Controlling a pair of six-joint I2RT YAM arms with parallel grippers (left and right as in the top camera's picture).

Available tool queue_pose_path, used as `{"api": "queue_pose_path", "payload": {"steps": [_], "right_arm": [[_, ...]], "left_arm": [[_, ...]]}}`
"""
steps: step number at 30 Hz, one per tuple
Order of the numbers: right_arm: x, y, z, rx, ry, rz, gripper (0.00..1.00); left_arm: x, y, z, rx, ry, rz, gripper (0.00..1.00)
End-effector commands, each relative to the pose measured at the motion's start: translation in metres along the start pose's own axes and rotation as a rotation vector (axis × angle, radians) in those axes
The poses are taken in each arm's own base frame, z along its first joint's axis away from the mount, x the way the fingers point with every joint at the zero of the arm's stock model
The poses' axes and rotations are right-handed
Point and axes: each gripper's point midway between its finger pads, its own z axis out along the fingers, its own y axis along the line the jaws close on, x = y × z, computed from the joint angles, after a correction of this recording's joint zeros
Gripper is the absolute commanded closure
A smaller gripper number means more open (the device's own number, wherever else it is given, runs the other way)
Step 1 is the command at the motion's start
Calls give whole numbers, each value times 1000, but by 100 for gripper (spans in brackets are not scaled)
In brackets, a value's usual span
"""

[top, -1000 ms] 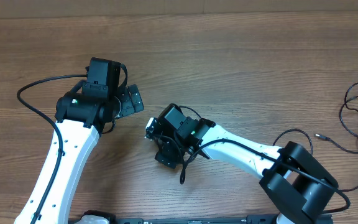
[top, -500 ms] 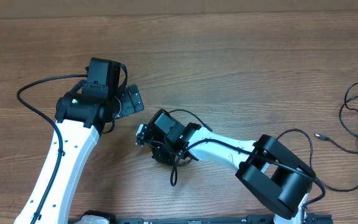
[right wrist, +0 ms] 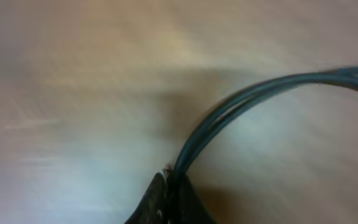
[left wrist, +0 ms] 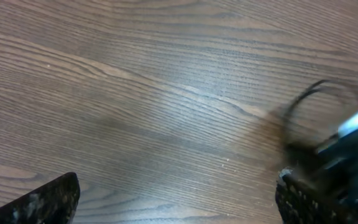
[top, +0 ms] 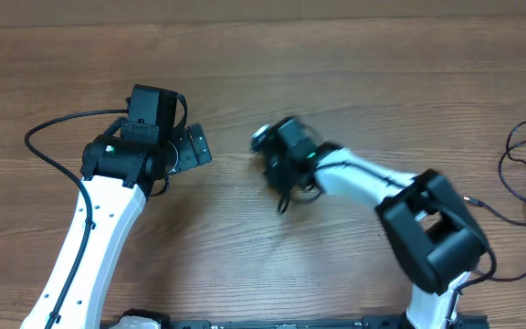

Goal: Untangle cables

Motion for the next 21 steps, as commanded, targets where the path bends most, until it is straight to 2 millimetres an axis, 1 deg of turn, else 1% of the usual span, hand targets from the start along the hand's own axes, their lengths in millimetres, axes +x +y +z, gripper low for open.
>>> {"api": "queue_pose_path", "payload": {"steps": [1,3,4,5,6,7,8,9,10,11,12,13,14,15,17,18,19,20,21], "right_arm": [[78,-126,4,226,147,254,96],[100,-173,-10,278,137,384,96],[112,-194,-18,303,131,455,96],[136,-227,-32,345,124,577,94],[152,-244,-40,369,120,646,90],[172,-265,-52,400,113,741,85],[202,-290,-69,440,103,859,73],[222,-304,-80,455,95,927,55],[241,-316,-91,472,91,984,43],[254,-323,-98,485,85,1022,37],[260,-328,-103,490,74,1050,27],[269,-336,-110,497,42,1106,22],[274,-343,-116,501,19,1150,20],[271,-349,-124,490,-10,1168,17],[263,-355,-136,500,-27,1153,13],[254,-358,-145,507,-36,1120,11],[241,-362,-158,517,-53,1083,9],[208,-371,-195,556,-123,1040,3],[194,-374,-211,573,-156,1021,2]], "left_arm": [[-6,-2,-8,17,-26,15,0],[-6,-2,-8,17,-26,16,0],[-6,-2,-8,17,-26,16,0],[-6,-2,-8,17,-26,15,0],[-6,-2,-8,17,-26,15,0],[-6,-2,-8,17,-26,15,0],[-6,-2,-8,17,-26,15,0],[-6,-2,-8,17,-26,16,0],[-6,-2,-8,17,-26,16,0],[-6,-2,-8,17,-26,16,0],[-6,-2,-8,17,-26,16,0],[-6,-2,-8,17,-26,16,0],[-6,-2,-8,17,-26,16,0],[-6,-2,-8,17,-26,16,0],[-6,-2,-8,17,-26,16,0],[-6,-2,-8,17,-26,16,0],[-6,-2,-8,17,-26,16,0],[-6,-2,-8,17,-26,16,0],[-6,-2,-8,17,-26,16,0]]}}
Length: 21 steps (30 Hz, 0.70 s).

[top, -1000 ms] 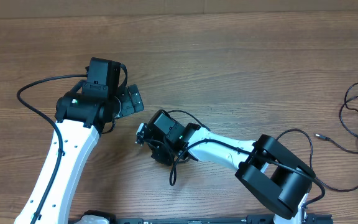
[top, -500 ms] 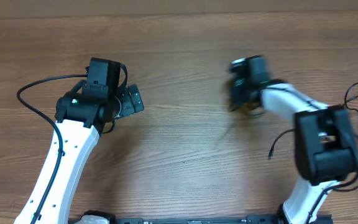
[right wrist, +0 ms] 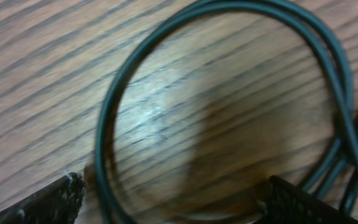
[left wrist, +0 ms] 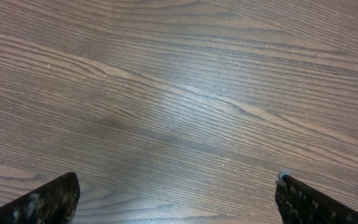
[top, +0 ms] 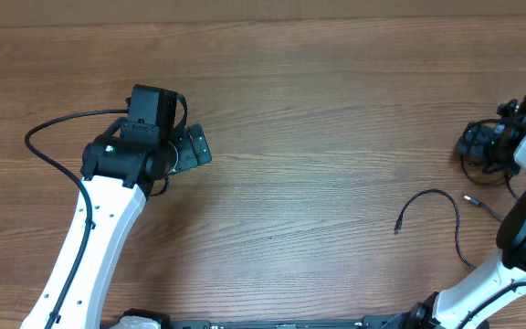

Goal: Untangle cables

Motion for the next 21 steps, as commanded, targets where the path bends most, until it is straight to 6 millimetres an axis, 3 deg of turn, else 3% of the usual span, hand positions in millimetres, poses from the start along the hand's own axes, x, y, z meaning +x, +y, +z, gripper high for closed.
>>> {"api": "queue_pose_path", "payload": {"steps": [1,3,5,6,7,8,11,14,16,21], "right_arm": [[-81,28,-94,-26,-257,-60,0],[-100,43,-140,-38,-345,-87,0],[-107,69,-200,-68,-446,-133,0],[-99,91,-238,-102,-495,-160,0],[-94,99,-249,-120,-502,-155,0],[-69,127,-282,-193,-501,-142,0],[-22,175,-313,-359,-433,-212,0],[24,210,-327,-484,-335,-310,0],[44,220,-323,-506,-262,-343,0],[51,220,-320,-502,-231,-350,0]], "left_arm": [[-6,-2,-8,17,-25,16,0],[-6,-2,-8,17,-25,16,0],[-6,-2,-8,17,-25,15,0],[-6,-2,-8,17,-25,16,0],[-6,-2,-8,17,-25,16,0],[-6,-2,-8,17,-25,15,0],[-6,-2,-8,17,-25,16,0],[-6,-2,-8,17,-25,15,0],[-6,-2,-8,17,-25,15,0],[-6,-2,-8,17,-25,15,0]]}}
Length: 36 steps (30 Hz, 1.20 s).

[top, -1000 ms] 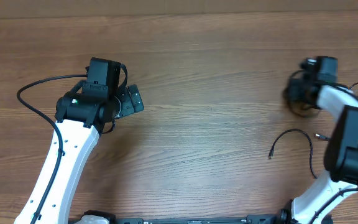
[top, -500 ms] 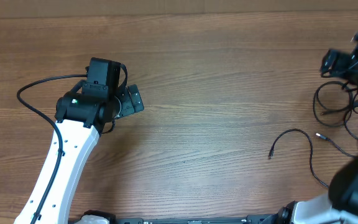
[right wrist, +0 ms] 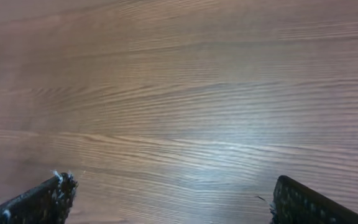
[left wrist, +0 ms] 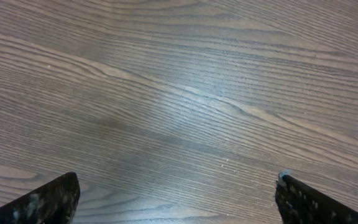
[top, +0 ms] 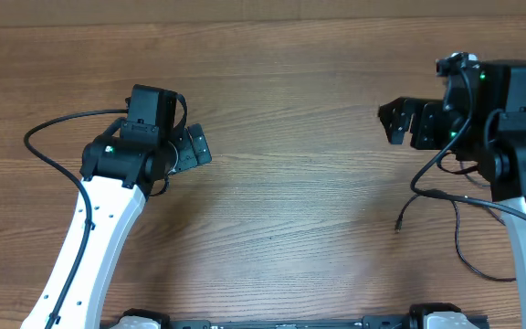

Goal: Untangle cables

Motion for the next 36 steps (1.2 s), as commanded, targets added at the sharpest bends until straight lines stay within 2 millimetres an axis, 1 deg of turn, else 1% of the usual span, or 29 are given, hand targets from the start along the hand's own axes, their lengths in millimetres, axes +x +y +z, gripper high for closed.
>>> {"api": "queue_pose_path", "payload": {"steps": [1,22,27,28,30,33,35,36], "right_arm": [[-2,5,-2,-21,-6,2,0],[-2,5,-2,-21,-6,3,0],[-2,5,-2,-21,-5,3,0],[-2,5,-2,-21,-6,3,0],[-2,5,-2,-21,-6,3,0],[-2,5,-2,-21,-6,2,0],[-2,5,-2,-21,-6,3,0],[-2,5,-2,-21,-6,3,0]], "left_arm": [[-5,-1,-7,15,-23,16,0],[-5,-2,-7,15,-22,16,0],[-5,-6,-5,30,-16,19,0],[-5,-8,-5,35,-22,33,0],[-10,-21,-6,67,-58,137,0],[-15,-50,-14,129,-136,339,0],[-16,-64,-21,158,-174,420,0],[-17,-79,-30,194,-229,499,1]]}}
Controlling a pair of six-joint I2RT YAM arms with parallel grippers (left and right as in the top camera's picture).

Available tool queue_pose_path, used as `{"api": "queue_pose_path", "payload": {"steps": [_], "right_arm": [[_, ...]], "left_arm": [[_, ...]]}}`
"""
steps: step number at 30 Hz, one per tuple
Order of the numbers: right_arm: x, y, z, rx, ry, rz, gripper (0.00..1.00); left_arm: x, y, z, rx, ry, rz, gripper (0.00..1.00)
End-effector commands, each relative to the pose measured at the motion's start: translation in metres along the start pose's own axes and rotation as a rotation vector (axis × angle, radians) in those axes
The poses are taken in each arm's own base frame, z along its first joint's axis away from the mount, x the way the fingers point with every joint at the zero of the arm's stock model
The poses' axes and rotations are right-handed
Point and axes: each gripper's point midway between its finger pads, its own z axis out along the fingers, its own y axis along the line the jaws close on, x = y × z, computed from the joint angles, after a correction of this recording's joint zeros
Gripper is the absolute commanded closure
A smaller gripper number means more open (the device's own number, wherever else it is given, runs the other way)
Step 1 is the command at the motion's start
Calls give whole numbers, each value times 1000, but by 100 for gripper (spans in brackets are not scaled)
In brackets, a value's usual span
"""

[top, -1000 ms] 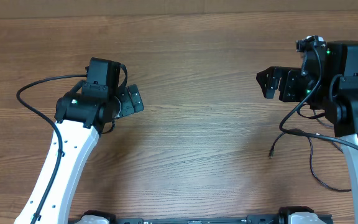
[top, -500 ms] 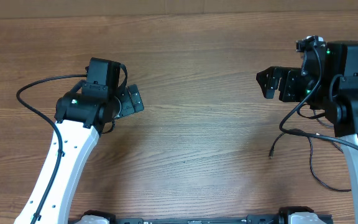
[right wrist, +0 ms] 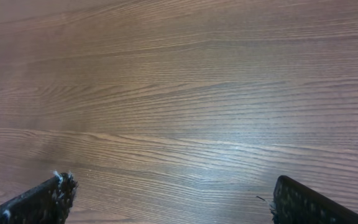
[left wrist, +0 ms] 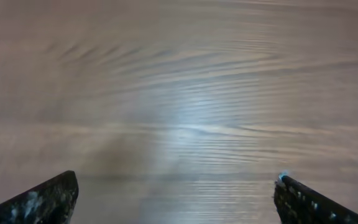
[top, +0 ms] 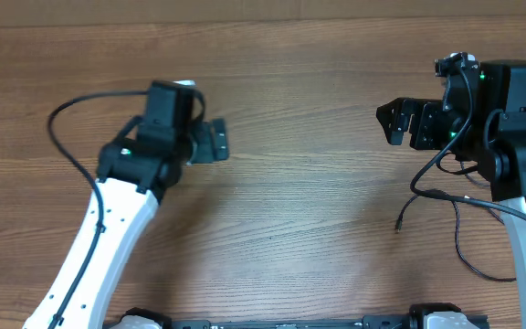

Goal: Untangle cables

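Note:
A thin black cable lies on the wooden table at the right, its free plug end pointing left; the rest runs under my right arm. A sliver of cable shows at the right wrist view's edge. My right gripper hovers open and empty above and left of the cable, over bare wood. My left gripper stands open and empty at the table's left-centre, far from the cable; its wrist view is blurred by motion.
The left arm's own thick black lead loops out to the left. The right arm's lead hangs down beside the thin cable. The table's far edge runs along the top.
My left arm has moved right and slightly away from me, its gripper still open over bare wood. The right arm and the cable have stayed where they were.
The right gripper was first at the table's middle near the left gripper, holding looped cable. Then it was at the far right edge, open over a cable loop, with a cable lying at the right. Then it stood raised and empty. Now the left arm has shifted right.

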Motion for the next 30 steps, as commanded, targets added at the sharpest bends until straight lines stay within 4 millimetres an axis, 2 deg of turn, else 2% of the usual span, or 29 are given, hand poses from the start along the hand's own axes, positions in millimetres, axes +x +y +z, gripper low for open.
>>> {"api": "queue_pose_path", "payload": {"steps": [1,5,9,17,21,25,28,30], "right_arm": [[-2,2,-2,-6,-8,0,0],[-2,2,-2,-5,-8,0,0],[-2,2,-2,-5,-8,-1,0],[-2,2,-2,-5,-8,0,0],[-2,2,-2,-6,-8,0,0],[-2,2,-2,-5,-8,0,0],[-2,2,-2,-5,-7,0,0],[-2,2,-2,-5,-7,0,0]], "left_arm": [[-16,-33,-22,84,-126,244,0],[-23,-57,-37,239,-282,359,0],[-18,-64,-41,325,-431,444,0],[10,-41,-56,385,-713,439,0],[28,-35,-75,439,-913,475,0],[53,-30,-96,441,-1149,515,0],[69,-25,-103,426,-1245,530,0],[69,-25,-108,419,-1265,538,0]]}}
